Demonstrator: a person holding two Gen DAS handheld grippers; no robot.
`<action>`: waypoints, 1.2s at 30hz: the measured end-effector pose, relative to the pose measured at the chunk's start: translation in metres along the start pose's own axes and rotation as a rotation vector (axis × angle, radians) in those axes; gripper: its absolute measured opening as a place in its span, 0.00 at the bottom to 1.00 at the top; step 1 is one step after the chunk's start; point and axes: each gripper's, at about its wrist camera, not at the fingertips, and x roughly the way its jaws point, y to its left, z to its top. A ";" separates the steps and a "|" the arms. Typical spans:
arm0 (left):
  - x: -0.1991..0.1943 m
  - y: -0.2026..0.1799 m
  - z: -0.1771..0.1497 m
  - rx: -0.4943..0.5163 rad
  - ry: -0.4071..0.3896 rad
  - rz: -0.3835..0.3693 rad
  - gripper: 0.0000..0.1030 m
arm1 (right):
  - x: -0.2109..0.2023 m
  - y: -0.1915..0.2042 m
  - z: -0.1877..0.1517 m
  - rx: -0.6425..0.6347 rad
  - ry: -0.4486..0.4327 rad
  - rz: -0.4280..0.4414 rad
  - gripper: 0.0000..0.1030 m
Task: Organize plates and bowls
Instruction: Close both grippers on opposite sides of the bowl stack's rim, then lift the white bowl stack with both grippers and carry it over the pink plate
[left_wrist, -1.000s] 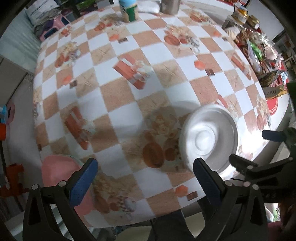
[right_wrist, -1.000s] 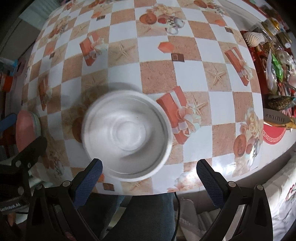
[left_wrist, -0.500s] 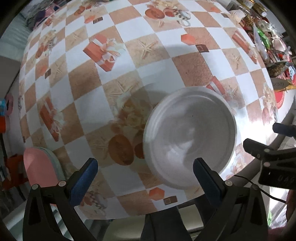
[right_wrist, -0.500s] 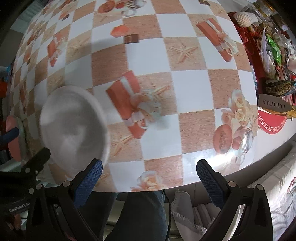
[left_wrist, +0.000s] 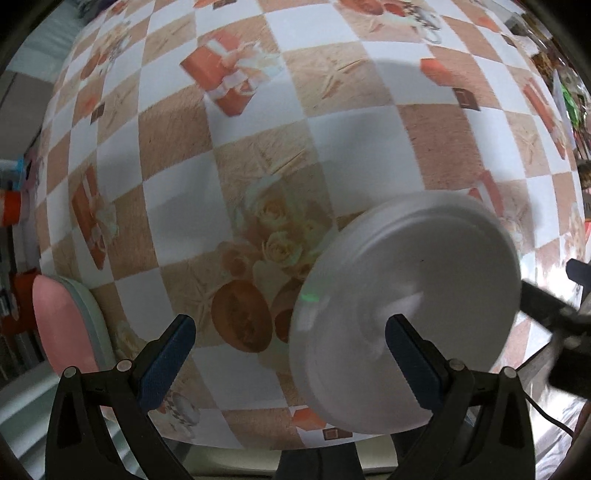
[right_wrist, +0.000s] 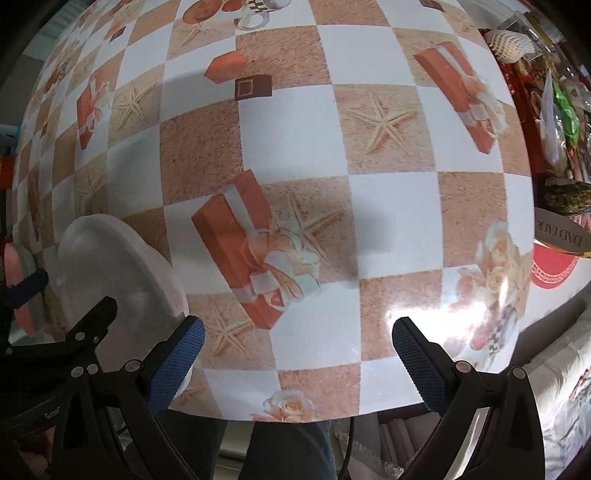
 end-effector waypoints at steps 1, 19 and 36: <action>0.001 0.001 0.000 -0.003 0.003 -0.001 1.00 | -0.004 -0.004 0.001 0.013 -0.021 0.005 0.99; 0.026 0.007 0.007 -0.025 0.032 -0.001 1.00 | 0.004 0.012 0.034 -0.059 0.029 0.039 0.99; 0.056 0.049 0.013 -0.089 0.045 -0.144 1.00 | 0.035 0.028 0.069 -0.071 0.098 0.061 1.00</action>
